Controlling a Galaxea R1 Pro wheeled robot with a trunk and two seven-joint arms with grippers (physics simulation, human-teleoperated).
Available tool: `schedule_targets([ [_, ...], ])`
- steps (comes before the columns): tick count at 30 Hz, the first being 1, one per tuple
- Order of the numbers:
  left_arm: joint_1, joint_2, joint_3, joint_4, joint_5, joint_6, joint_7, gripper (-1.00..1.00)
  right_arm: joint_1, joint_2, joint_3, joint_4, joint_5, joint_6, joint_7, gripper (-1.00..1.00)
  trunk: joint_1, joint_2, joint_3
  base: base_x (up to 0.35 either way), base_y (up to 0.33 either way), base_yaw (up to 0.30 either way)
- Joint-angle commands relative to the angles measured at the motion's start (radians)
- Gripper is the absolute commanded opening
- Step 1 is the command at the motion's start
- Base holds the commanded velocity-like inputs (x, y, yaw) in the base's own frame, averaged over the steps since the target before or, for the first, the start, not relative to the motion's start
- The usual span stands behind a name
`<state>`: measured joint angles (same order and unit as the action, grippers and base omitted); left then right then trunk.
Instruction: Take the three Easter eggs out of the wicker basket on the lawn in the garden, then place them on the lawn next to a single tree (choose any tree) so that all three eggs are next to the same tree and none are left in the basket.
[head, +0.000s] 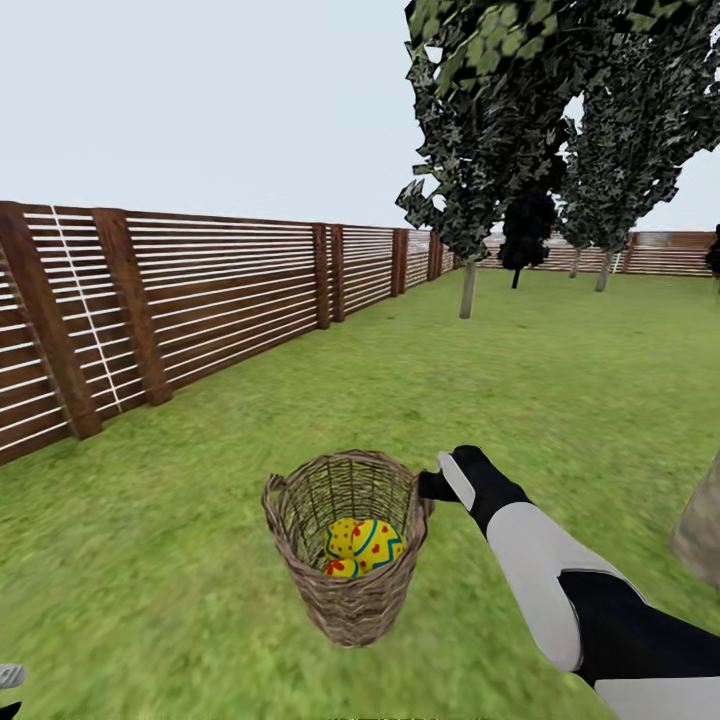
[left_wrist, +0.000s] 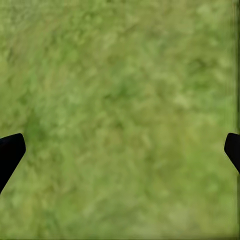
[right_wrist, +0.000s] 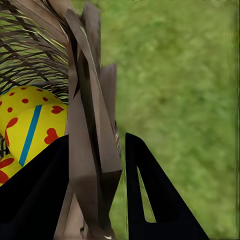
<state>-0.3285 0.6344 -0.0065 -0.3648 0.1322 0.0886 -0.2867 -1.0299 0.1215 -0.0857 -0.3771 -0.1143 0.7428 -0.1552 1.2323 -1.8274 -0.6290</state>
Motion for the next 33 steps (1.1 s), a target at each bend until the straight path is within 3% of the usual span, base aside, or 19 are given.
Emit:
schedule_targets([
  [1, 0.000, 0.001, -0.001, -0.002, 0.010, 0.009, -0.003, 1.00, -0.001, 0.001, -0.008, -0.002, -0.016, 0.001, -0.009, -1.00, 0.000, -0.001, 0.000, -0.074, 0.000, -0.183],
  [23, 0.000, 0.001, -0.001, -0.002, 0.010, 0.008, -0.003, 1.00, -0.001, 0.000, -0.010, -0.002, -0.017, 0.001, -0.009, -1.00, 0.000, -0.001, 0.030, -0.004, -0.023, -0.201],
  [33, 0.000, 0.001, -0.001, -0.003, 0.010, 0.009, -0.002, 1.00, -0.001, -0.005, -0.015, -0.002, -0.018, 0.001, -0.010, -1.00, 0.000, -0.001, 0.026, 0.000, 0.000, -0.101],
])
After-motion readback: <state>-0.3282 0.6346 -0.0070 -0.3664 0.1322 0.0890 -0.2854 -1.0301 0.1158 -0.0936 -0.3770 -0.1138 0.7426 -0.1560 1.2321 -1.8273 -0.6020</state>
